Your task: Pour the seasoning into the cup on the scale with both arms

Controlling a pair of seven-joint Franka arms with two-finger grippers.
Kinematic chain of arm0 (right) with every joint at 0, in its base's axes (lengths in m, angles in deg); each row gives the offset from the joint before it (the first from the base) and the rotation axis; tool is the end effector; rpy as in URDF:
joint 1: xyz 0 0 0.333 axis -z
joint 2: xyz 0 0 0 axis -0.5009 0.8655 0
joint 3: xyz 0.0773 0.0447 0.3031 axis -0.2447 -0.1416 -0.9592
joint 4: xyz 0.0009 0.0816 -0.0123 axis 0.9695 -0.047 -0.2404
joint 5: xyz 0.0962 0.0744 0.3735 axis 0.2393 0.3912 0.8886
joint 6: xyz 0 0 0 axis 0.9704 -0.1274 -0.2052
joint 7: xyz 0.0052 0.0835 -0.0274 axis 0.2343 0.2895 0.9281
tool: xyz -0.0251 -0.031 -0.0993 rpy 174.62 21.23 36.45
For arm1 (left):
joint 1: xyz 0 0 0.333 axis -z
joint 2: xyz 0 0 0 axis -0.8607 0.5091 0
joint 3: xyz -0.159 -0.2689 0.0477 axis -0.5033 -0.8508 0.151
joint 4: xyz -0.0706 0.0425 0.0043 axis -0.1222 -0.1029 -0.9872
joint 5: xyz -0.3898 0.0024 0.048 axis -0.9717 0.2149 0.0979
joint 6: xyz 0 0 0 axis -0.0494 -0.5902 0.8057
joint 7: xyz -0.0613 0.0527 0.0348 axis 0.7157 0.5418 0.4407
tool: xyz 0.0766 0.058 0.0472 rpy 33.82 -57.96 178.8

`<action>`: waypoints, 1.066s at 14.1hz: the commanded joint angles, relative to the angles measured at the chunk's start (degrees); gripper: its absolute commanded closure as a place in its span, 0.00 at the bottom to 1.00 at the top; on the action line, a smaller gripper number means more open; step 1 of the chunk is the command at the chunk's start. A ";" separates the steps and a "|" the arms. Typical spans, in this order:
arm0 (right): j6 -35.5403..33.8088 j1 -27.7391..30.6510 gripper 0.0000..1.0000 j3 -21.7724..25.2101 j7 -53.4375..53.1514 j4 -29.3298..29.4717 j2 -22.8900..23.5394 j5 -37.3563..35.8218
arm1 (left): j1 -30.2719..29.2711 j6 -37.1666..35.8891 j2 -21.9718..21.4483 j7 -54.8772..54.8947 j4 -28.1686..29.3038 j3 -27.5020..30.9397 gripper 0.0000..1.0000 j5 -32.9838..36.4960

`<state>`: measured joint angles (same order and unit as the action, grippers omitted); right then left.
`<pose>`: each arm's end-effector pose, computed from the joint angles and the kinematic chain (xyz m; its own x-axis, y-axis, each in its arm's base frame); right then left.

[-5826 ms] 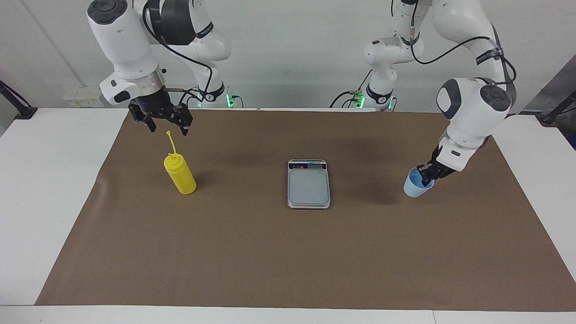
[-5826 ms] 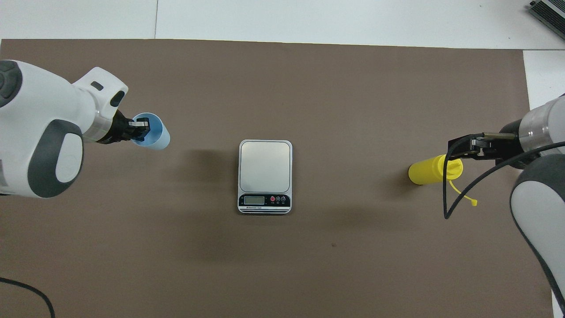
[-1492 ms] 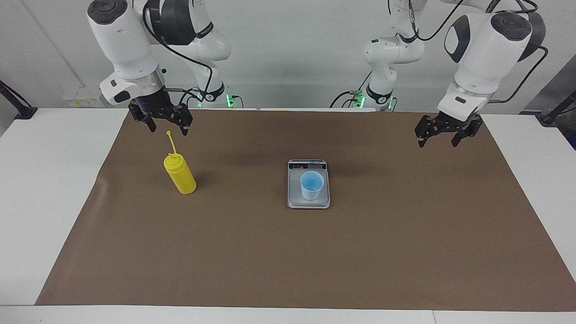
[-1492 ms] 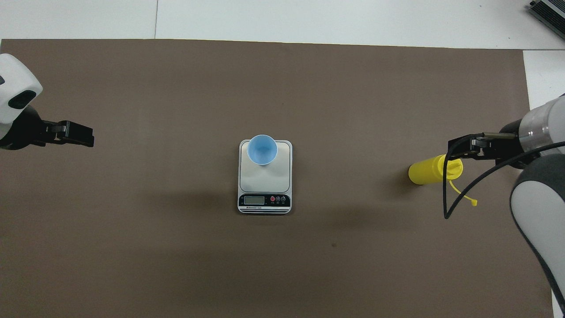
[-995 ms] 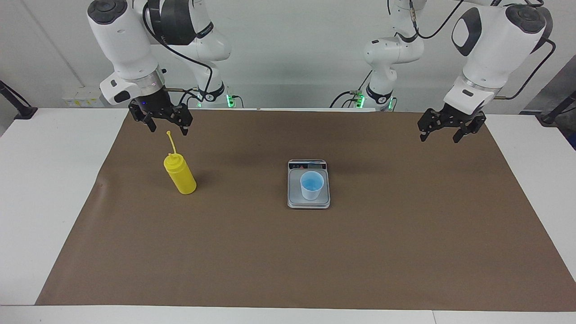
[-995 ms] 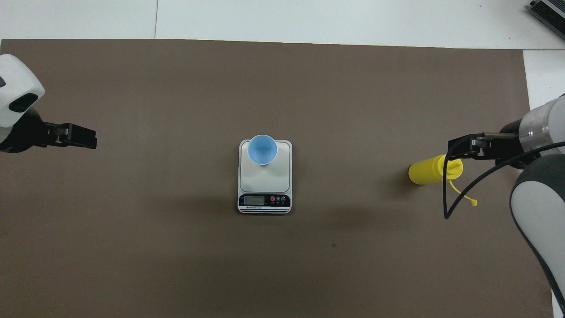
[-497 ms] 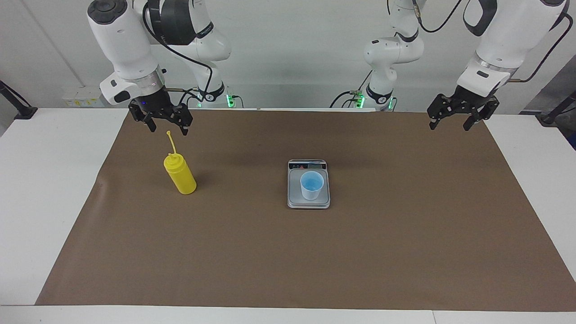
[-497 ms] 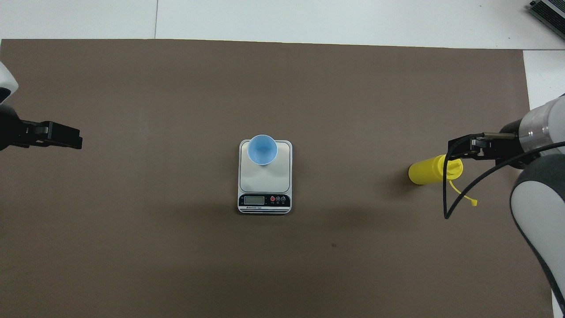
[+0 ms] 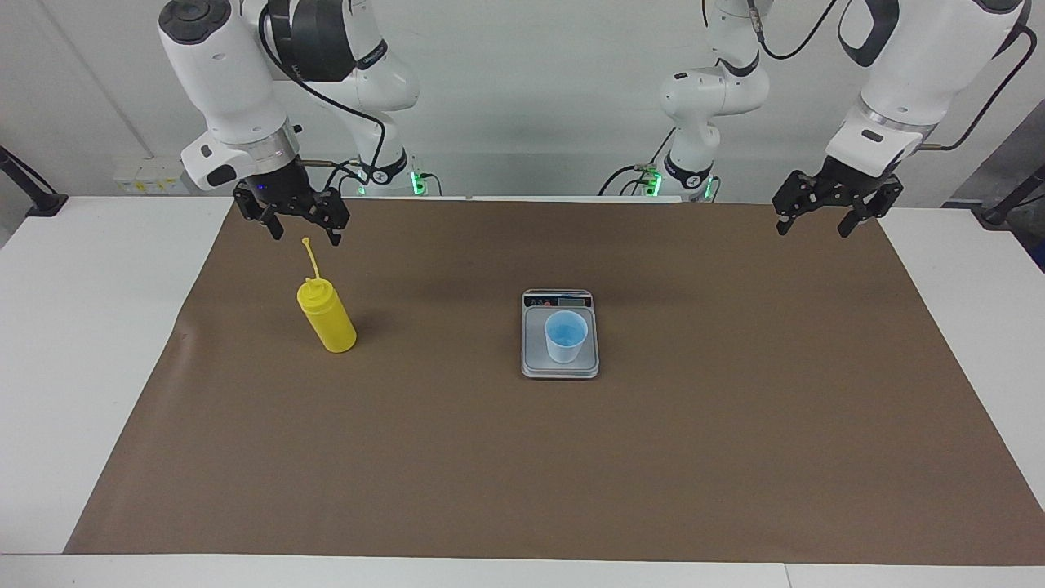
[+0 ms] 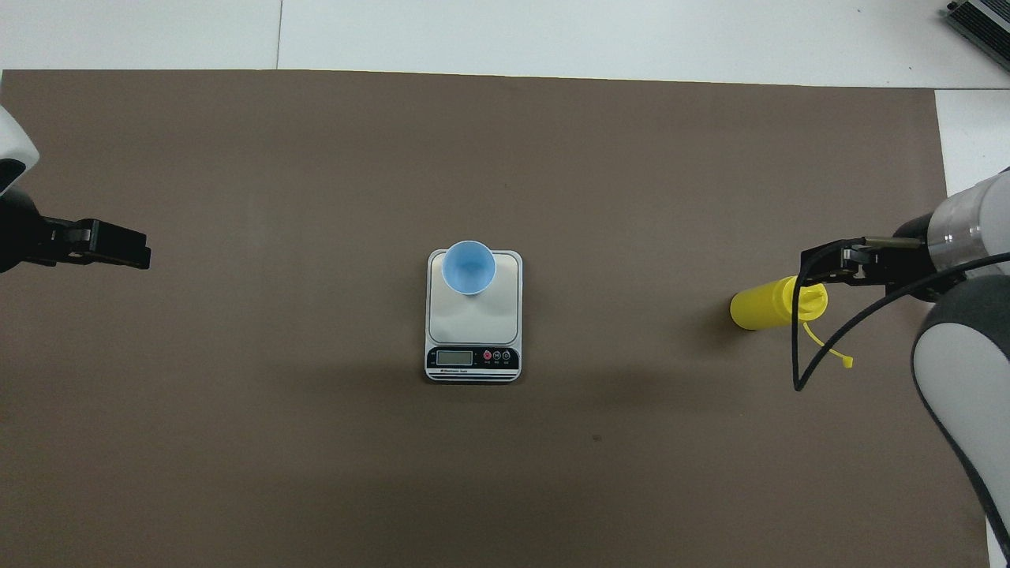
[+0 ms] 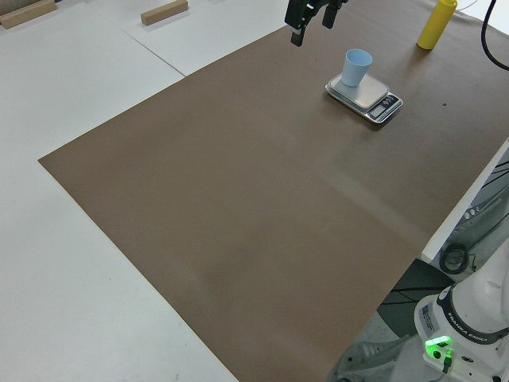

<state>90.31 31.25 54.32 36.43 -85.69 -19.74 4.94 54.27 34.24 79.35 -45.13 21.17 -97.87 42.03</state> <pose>0.5415 0.0266 0.5782 0.9906 -0.1363 -0.0114 -0.1362 -0.9907 0.0078 0.5438 -0.0590 0.6257 0.9956 -0.0913 0.0229 -0.0917 -0.9957 0.0148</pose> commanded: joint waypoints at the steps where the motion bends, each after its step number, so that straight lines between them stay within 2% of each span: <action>1: -0.33 0.83 0.00 -0.38 1.16 -0.83 -1.08 1.32 | 0.03 -0.43 -0.41 0.13 0.45 -0.01 0.00 -0.38; 15: -0.33 0.91 0.00 -0.29 1.08 -0.83 -1.08 1.32 | -0.50 -0.87 -0.50 0.31 0.45 -0.01 0.00 -0.38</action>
